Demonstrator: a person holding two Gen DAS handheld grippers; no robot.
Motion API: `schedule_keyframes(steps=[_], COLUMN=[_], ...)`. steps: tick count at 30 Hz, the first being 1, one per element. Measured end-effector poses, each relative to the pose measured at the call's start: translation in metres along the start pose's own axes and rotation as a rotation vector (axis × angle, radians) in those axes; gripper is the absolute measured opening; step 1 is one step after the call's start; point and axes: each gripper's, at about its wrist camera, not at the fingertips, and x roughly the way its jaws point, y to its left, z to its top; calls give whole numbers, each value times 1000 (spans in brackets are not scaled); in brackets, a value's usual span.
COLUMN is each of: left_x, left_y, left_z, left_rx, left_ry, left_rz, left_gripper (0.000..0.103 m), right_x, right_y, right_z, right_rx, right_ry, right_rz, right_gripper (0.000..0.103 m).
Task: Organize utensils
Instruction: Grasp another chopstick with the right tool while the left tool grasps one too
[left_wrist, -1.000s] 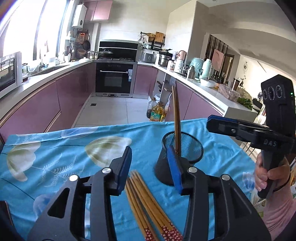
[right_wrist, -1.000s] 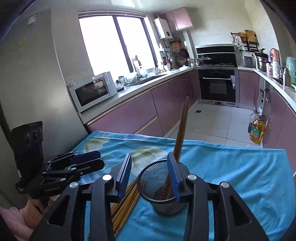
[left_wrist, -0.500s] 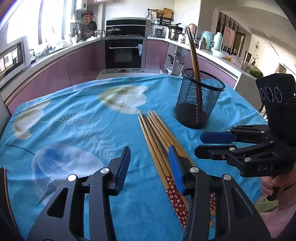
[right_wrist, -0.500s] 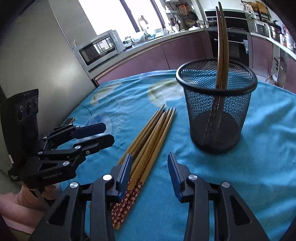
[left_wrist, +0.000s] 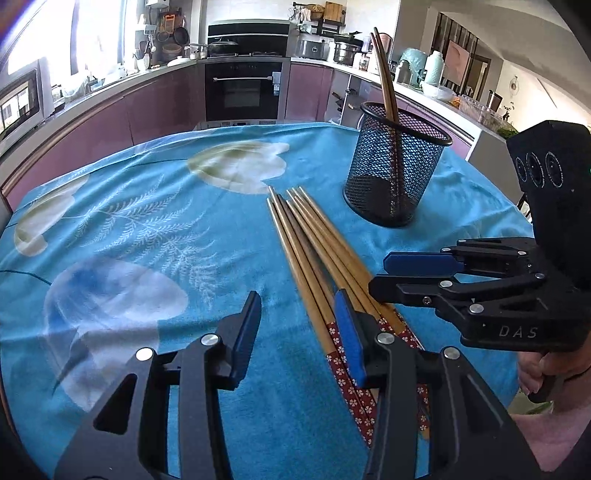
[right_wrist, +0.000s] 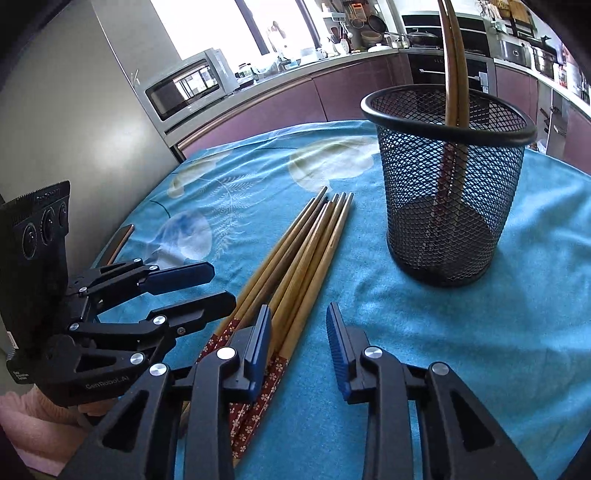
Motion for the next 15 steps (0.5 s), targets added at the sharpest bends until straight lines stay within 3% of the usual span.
schedule_keyframes(steps=[15], left_x=[12], left_y=[5], left_z=[1], left_rx=[-34], left_ry=[41], left_rz=[-47], left_gripper=[31], right_x=[0], right_y=[-9], right_z=[-3], right_rx=[15], right_ry=[14], right_rz=[-21], right_gripper=[22])
